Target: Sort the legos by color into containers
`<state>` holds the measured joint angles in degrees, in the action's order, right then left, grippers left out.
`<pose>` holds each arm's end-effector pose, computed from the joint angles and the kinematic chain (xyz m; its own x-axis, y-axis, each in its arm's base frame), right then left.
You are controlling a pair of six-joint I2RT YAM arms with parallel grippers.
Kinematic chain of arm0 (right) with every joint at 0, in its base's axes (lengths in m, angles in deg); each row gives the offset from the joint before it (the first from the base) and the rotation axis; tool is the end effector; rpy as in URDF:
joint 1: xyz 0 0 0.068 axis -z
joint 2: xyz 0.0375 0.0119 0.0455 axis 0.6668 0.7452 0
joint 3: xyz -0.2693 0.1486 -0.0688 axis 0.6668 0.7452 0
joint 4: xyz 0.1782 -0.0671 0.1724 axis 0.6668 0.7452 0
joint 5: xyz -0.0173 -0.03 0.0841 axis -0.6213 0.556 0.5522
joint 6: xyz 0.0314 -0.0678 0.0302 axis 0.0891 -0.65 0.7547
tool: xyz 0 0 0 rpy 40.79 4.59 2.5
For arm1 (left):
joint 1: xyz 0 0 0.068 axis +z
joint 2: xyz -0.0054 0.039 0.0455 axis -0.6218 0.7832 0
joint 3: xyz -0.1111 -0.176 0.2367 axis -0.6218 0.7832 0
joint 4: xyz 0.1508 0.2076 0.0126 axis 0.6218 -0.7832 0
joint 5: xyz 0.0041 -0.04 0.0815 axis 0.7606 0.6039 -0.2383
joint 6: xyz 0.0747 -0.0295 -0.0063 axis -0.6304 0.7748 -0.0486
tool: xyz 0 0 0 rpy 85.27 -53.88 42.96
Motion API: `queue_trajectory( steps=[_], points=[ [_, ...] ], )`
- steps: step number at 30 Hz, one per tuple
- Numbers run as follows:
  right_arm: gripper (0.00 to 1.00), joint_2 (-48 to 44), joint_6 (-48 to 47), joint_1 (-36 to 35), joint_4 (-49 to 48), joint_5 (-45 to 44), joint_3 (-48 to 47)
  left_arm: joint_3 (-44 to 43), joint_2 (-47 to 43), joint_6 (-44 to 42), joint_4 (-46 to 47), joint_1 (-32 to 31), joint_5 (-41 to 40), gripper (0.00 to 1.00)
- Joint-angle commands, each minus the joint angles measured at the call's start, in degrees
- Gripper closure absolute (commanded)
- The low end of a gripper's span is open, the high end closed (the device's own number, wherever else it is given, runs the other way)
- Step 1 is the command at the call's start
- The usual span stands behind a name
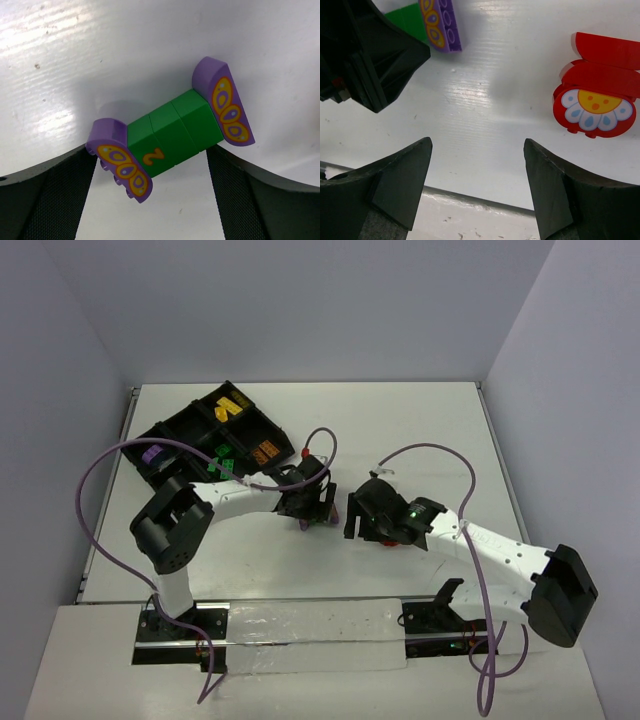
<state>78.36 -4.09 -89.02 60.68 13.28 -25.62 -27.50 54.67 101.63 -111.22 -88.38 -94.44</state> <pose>0.1562 0.1476 0.2371 -0.8573 0.1140 -0.5020 -0.0330 0.9610 0.2745 0.2591 -0.2942 0.1824 -0.8743 0.1811 -0.4503 0.2816 0.9450 -0.1666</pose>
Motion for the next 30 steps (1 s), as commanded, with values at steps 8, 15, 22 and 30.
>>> queue_trajectory(
  steps=[8,15,22,30],
  points=[
    [0.23,7.29,-9.9,0.21,-3.81,1.88,-3.45,0.72,-2.36,1.05,-1.94,-0.41,-1.95,0.21],
    [0.25,12.19,-20.43,0.41,-12.35,5.08,-4.86,2.07,-2.75,1.16,-0.12,-0.43,-2.32,0.3],
    [0.25,15.25,-21.69,0.59,-21.21,2.42,-3.06,3.75,-4.31,1.27,1.1,-0.37,-2.86,0.47],
    [0.26,10.23,-22.11,0.86,-30.08,0.7,5.05,3.95,-4.62,2.09,2.53,-0.34,-2.77,0.72]
  ],
)
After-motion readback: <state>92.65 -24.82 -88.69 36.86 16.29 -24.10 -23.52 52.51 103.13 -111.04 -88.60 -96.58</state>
